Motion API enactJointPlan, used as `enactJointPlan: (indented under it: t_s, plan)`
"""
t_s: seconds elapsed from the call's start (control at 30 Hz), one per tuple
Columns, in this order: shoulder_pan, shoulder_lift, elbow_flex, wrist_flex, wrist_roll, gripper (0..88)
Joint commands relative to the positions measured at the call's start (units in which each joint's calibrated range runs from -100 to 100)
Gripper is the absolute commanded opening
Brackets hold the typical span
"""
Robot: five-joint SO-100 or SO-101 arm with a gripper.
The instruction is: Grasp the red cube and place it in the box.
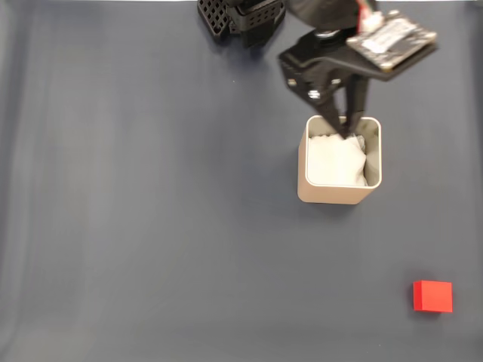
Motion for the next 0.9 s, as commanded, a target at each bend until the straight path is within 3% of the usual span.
enactJointPlan:
  t_s: [0.0,0.4,0.87]
  plan:
    - [-3.01,3.65,-7.73,1.78,-0.88,0.2]
    - [-7.27,18.01,-22.86,3.75,-3.42,0.5]
    - [-4.14,35.58,-41.45,3.42,-3.03,0.6]
